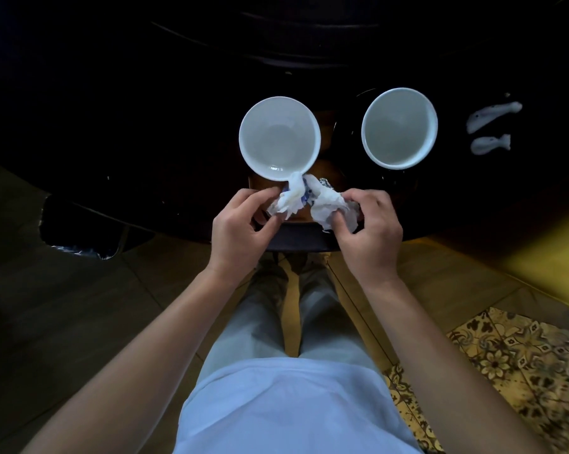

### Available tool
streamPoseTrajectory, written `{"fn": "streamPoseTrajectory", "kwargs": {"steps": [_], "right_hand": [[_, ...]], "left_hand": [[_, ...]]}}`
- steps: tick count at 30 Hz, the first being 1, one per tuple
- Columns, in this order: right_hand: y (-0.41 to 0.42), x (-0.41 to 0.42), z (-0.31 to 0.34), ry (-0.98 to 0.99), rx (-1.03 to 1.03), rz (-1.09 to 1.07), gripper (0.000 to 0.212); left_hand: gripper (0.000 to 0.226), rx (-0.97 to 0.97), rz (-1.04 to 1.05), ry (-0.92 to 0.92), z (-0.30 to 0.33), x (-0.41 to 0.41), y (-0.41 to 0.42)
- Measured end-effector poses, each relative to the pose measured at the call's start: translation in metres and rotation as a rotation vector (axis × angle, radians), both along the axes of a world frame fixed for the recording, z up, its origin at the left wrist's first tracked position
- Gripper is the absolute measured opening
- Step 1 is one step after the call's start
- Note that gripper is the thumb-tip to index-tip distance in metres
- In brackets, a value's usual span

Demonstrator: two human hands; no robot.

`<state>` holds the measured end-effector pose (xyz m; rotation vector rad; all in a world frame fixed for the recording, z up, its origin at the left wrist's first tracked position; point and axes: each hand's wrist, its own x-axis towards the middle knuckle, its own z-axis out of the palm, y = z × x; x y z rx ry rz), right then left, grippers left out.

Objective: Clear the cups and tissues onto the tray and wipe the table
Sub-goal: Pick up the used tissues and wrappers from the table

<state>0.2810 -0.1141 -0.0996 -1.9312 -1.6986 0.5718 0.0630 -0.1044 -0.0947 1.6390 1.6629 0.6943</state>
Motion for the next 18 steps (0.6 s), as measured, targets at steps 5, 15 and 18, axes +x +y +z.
{"fn": "streamPoseTrajectory", "kwargs": {"steps": [5, 15, 18], "right_hand": [[0.006, -0.001, -0.006, -0.033, 0.016, -0.028, 0.020], [0.010, -0.010, -0.003, -0.077, 0.014, -0.029, 0.020], [0.005, -0.005, 0.002, -0.045, -0.004, -0.030, 0.027]], "left_hand": [[0.024, 0.083, -0.049, 0.096, 0.001, -0.002, -0.002], [0.033, 0.027, -0.097, 0.322, -0.003, 0.004, 0.012], [0.032, 0.051, -0.072, 0.276, -0.003, -0.002, 0.008]]}}
